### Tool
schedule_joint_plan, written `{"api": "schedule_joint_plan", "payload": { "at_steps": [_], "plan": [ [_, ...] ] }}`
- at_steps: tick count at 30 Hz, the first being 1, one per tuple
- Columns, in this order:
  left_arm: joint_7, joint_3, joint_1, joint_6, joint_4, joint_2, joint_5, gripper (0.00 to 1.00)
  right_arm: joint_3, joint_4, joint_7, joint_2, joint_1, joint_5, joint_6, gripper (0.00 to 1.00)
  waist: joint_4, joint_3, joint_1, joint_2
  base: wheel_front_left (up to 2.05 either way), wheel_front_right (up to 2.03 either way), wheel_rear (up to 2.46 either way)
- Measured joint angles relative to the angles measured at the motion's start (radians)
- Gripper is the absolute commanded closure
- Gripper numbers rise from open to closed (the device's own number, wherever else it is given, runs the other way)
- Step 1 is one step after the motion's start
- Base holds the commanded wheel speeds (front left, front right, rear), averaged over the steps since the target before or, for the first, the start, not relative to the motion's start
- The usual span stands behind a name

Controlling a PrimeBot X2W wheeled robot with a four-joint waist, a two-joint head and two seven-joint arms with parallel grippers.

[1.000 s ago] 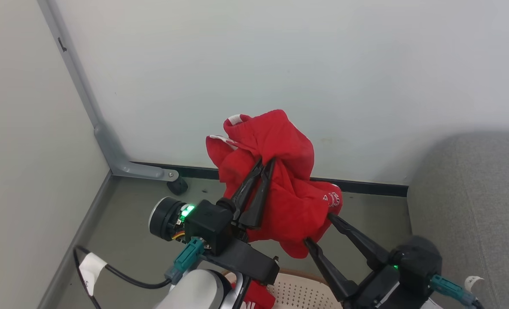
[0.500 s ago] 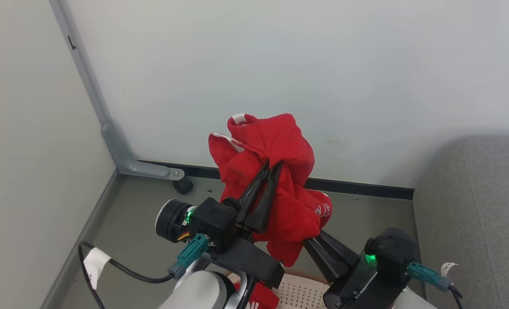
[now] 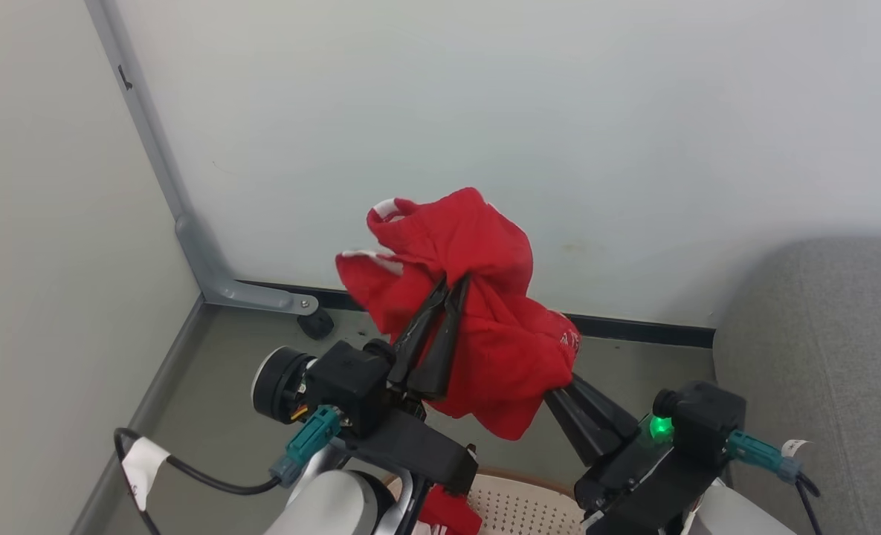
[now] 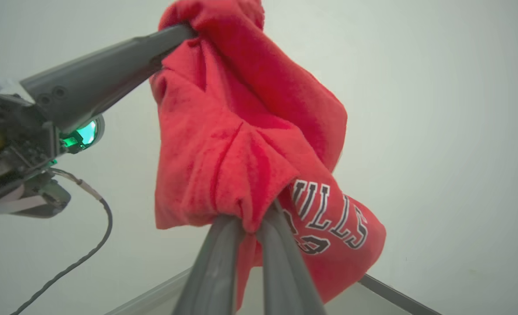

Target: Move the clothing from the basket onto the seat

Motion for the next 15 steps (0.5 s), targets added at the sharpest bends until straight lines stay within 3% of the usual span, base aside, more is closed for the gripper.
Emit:
{"api": "schedule_joint_plan", "payload": {
  "at_steps": [1,15],
  "plan": [
    [0.000,0.008,0.009,0.000,-0.003,-0.001,0.007,0.00,-0.007,0.001,0.000,-0.002,0.000,0.003,0.000,1.00,-0.001,0.000,0.0000,0.0000,0.00,0.00,0.00],
    [0.000,0.112,0.219,0.000,-0.013,0.005,0.093,0.00,-0.198,0.049,0.000,-0.054,-0.017,0.041,-0.001,1.00,-0.052,-0.003,0.0000,0.0000,0.00,0.00,0.00]
  ]
}}
